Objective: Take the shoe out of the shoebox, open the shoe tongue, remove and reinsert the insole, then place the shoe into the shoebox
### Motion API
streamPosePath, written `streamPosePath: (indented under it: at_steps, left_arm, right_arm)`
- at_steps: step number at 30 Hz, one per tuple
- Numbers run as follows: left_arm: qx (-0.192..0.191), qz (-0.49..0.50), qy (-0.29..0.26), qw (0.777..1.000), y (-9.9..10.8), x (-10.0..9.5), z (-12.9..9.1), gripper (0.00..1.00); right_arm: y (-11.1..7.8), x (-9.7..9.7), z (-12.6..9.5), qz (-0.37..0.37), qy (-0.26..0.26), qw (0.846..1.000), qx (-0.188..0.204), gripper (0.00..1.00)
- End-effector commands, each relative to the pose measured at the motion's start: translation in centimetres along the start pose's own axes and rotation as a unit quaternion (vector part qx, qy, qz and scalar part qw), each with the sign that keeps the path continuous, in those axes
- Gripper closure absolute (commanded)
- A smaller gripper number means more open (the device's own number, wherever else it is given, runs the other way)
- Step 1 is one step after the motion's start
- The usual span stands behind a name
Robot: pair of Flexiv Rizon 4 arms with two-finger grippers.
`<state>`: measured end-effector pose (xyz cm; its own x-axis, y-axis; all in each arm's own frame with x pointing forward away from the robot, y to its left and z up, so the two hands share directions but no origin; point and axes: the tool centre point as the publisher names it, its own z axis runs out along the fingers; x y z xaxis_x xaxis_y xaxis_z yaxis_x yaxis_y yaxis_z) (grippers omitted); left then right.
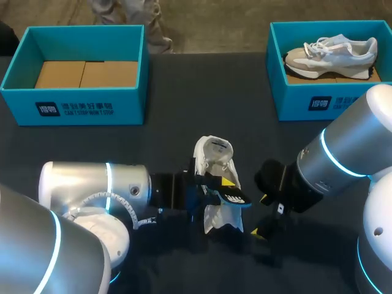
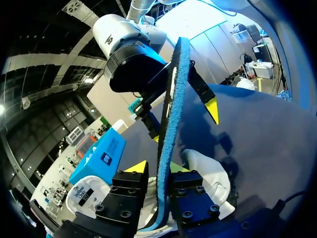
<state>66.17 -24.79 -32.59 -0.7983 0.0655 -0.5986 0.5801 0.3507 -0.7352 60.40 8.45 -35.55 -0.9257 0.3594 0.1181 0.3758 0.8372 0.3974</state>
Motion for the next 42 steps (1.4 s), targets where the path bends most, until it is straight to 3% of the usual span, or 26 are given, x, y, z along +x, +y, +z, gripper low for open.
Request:
streamPosePath:
  at_steps: [1, 3, 6, 22, 39, 40, 42]
  left_arm:
    - [0.005, 0.004, -0.007, 1.000, 0.0, 0.3, 0.4, 0.77]
    - [0.008, 0.008, -0.008, 1.000, 0.1, 0.3, 0.4, 0.80]
    - [0.015, 0.012, -0.006, 1.000, 0.1, 0.3, 0.4, 1.00]
    - [0.039, 0.035, -0.011, 0.999, 2.3, 0.1, 0.1, 1.00]
    - [0.015, 0.018, -0.007, 1.000, 3.0, -0.1, 0.4, 1.00]
    - [0.016, 0.017, -0.007, 1.000, 2.9, 0.0, 0.3, 0.97]
    - [0.017, 0.017, -0.007, 1.000, 2.6, 0.1, 0.1, 0.78]
  right_arm:
    - [-0.1, 0.1, 0.0, 0.000, -0.001, 1.000, -0.001, 0.00]
    - [-0.1, 0.1, 0.0, 0.000, -0.001, 1.000, -0.001, 0.00]
    - [-0.1, 0.1, 0.0, 0.000, -0.001, 1.000, -0.001, 0.00]
    - [-0.1, 0.1, 0.0, 0.000, -0.001, 1.000, -0.001, 0.00]
    - [-0.1, 0.1, 0.0, 0.000, -0.001, 1.000, -0.001, 0.00]
    - [-0.1, 0.1, 0.0, 0.000, -0.001, 1.000, -0.001, 0.00]
    - [-0.1, 0.1, 0.0, 0.000, -0.001, 1.000, -0.001, 0.00]
